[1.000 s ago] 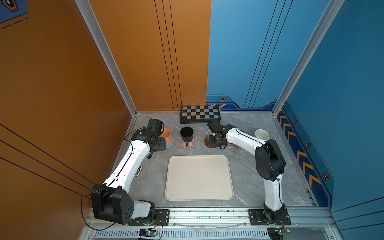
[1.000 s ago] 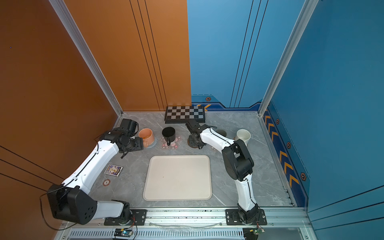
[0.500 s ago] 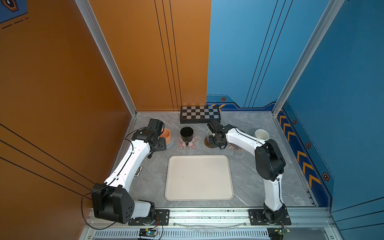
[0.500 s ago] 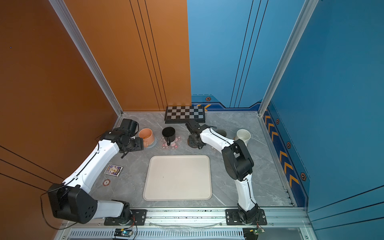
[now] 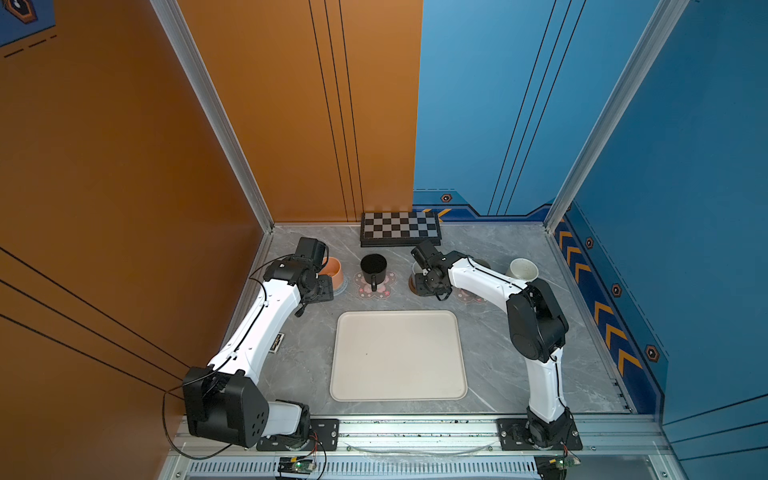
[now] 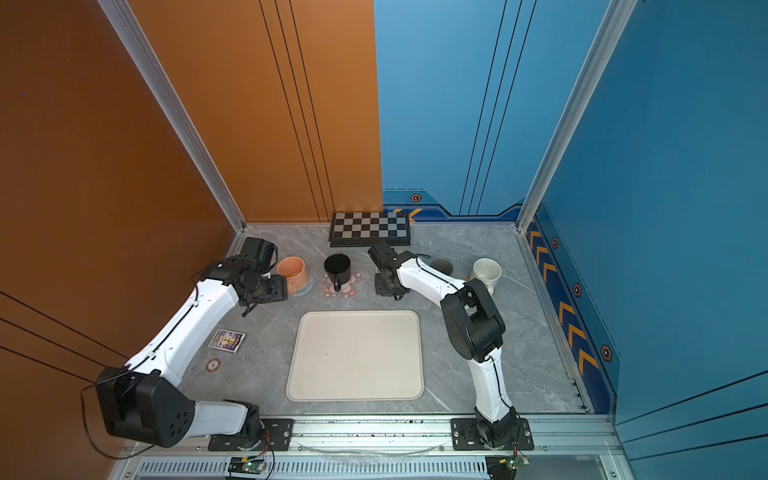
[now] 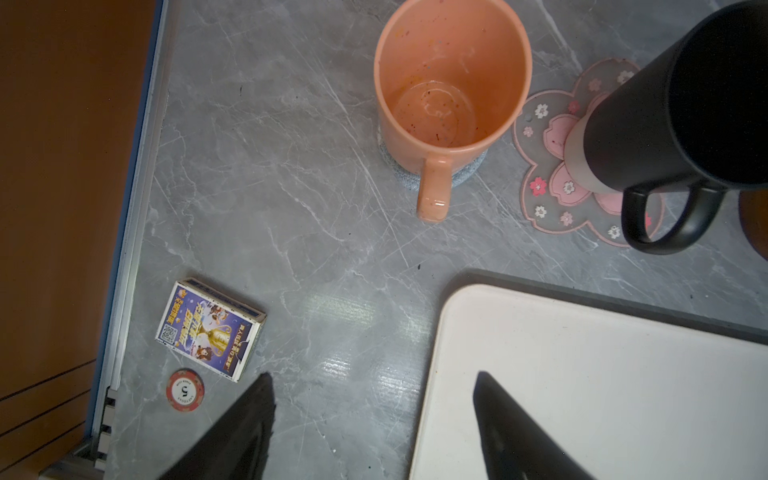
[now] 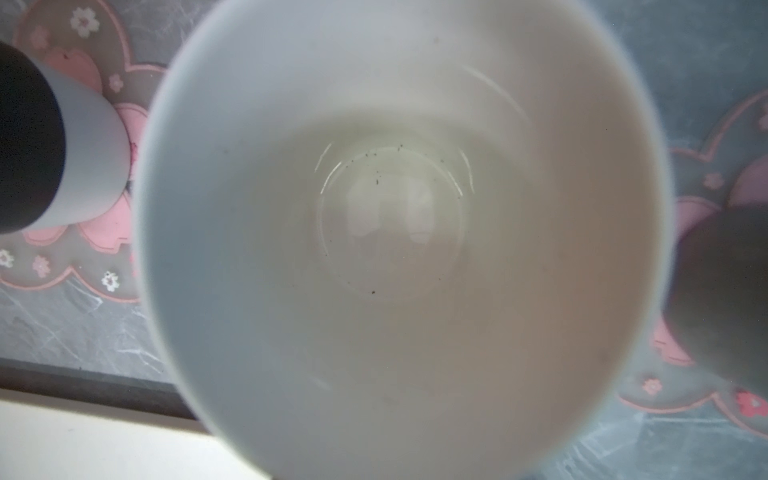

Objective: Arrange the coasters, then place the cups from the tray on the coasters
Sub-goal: 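Open the right gripper and raise it off the lavender mug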

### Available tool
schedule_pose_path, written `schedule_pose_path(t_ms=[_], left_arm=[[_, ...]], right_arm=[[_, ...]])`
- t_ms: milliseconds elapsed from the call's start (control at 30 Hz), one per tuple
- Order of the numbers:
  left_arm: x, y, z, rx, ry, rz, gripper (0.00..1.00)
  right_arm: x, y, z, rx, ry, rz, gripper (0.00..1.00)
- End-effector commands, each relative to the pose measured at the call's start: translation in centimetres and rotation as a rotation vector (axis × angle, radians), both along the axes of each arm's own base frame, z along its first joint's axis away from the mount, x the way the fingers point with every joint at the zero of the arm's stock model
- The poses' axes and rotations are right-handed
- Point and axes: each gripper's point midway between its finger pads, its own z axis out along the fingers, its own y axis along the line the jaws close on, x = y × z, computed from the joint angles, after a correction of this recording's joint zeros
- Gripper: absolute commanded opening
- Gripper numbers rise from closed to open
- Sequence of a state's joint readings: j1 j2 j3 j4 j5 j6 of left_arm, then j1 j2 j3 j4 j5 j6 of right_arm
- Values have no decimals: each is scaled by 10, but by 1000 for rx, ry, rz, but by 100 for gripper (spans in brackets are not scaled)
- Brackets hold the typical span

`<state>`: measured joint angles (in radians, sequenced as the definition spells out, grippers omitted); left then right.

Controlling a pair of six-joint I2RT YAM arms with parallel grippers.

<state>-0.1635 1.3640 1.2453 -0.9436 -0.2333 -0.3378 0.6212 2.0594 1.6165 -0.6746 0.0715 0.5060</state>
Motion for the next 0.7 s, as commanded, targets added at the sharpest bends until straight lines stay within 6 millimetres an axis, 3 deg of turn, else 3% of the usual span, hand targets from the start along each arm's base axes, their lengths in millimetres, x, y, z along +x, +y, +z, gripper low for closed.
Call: schedule_pose_path(t_ms=[0, 167, 367, 433, 467, 533, 667], left_arm=[[-6, -2, -6, -21, 28, -5, 77], [-6, -9, -1, -4, -10, -29, 77], [-3, -24, 21, 118, -198, -103, 83], [-3, -22, 20, 202, -241, -112, 85], [-2, -19, 19, 225, -256, -104, 91], [-3, -16, 5, 238, -263, -91, 93], [-2, -16, 3, 197, -347, -46, 94]], right_arm=[[-3, 0, 13, 17, -23, -2, 35], [-1, -1, 45, 40, -90, 4, 47], [-9, -36, 103, 25, -248, 3, 50], [-15, -57, 119, -4, -335, -2, 50], [-18, -69, 125, -9, -363, -16, 51], [-24, -98, 130, 4, -387, -61, 52], [-39, -160, 138, 5, -444, -164, 54]])
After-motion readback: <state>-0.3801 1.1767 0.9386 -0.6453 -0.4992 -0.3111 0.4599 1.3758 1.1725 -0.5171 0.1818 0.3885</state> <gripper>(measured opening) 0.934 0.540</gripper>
